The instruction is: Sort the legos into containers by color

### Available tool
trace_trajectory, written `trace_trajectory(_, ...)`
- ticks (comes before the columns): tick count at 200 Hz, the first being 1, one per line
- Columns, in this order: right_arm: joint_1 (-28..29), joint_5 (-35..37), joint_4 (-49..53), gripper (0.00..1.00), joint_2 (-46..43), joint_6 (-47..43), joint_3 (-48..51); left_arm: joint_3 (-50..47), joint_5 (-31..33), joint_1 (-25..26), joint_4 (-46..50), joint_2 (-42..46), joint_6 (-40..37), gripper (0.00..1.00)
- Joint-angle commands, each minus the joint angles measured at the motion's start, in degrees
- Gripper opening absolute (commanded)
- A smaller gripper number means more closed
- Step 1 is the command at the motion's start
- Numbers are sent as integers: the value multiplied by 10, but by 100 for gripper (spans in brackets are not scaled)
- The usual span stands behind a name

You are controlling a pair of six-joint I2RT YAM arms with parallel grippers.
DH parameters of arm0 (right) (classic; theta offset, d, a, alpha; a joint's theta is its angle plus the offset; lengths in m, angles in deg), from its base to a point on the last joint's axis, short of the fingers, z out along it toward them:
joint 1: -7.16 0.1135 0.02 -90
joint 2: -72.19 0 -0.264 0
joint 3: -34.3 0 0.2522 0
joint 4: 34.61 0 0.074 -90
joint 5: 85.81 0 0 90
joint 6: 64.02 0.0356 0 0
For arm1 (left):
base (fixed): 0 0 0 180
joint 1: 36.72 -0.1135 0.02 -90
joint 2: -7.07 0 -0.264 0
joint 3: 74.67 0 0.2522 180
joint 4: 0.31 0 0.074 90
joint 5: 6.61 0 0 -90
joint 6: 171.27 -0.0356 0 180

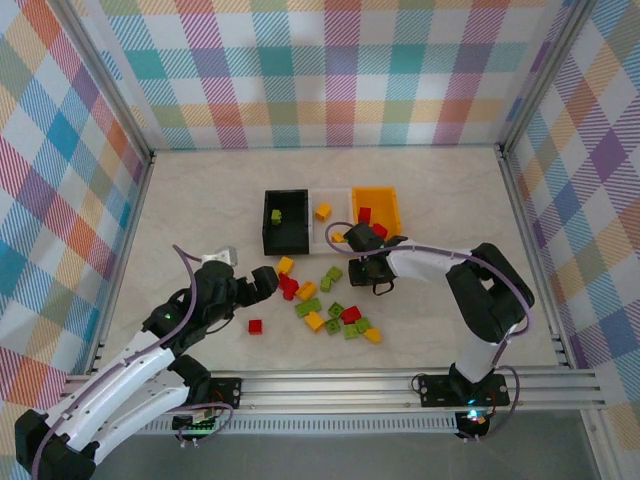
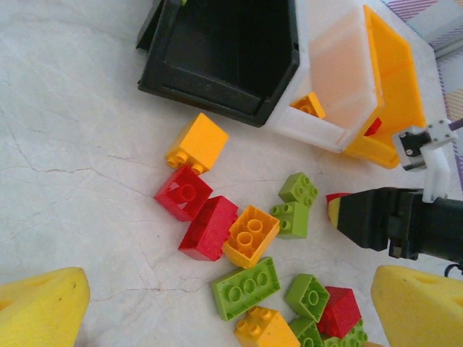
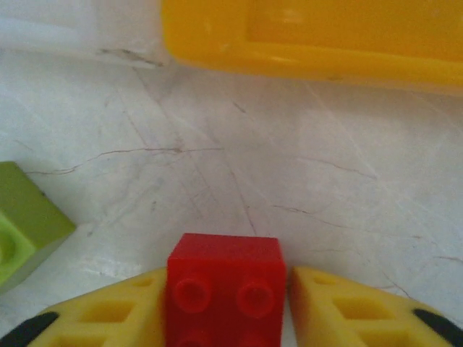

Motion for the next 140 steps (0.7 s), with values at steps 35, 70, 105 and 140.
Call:
trace_trajectory(35, 1, 23, -10, 31, -98, -18, 3, -1, 10, 1, 2, -16, 4, 100)
trace_trajectory(70, -59, 21, 17, 31, -129, -41, -57, 7, 11, 1, 13, -35, -1, 100)
trace_trajectory(105, -112, 20, 41, 32, -49, -50, -154, 13, 20, 1, 29, -41, 6, 100)
trace_trajectory(140, -135, 32, 77, 35, 53, -54, -262, 19, 27, 1, 45, -43, 8, 100)
